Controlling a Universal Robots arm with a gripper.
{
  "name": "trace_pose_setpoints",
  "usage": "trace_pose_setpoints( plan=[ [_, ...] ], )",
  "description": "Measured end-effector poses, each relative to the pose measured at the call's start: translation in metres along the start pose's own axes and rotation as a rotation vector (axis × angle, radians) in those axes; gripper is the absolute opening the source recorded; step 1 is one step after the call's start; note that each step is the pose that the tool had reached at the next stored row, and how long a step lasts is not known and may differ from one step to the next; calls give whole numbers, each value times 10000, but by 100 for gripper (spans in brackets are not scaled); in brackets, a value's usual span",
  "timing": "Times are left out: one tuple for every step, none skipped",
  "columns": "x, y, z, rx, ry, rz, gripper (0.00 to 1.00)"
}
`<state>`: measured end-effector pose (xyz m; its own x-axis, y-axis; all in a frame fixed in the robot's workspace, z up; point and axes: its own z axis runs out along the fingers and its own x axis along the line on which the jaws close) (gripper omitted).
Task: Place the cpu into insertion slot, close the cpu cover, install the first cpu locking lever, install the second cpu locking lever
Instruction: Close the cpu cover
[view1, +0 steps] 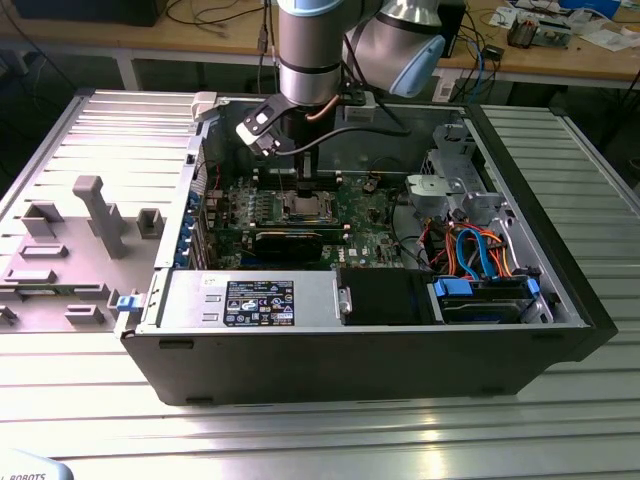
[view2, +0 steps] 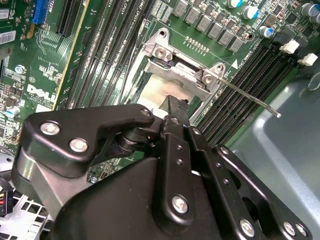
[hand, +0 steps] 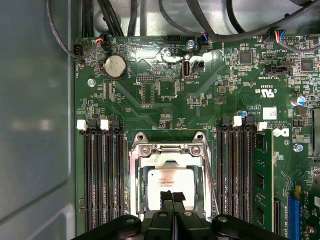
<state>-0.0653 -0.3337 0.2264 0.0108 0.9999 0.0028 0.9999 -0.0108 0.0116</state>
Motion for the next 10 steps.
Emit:
trace_pose_setpoints(
  plan=[
    [0, -5, 0, -1, 1, 1, 11],
    [0, -13, 0, 0, -1, -1, 11],
    [0, -21, 0, 0, 0, -1, 11],
    [-1, -40, 0, 0, 0, -1, 11],
    [-1, -53, 0, 0, 0, -1, 11],
    [-1, -59, 0, 0, 0, -1, 11],
    [-2, -72, 1, 0, -1, -3, 11],
    [-2, -85, 1, 1, -2, -7, 11],
    [-2, -100, 1, 1, -2, -9, 11],
    [-2, -112, 3, 0, 0, -10, 11]
  ],
)
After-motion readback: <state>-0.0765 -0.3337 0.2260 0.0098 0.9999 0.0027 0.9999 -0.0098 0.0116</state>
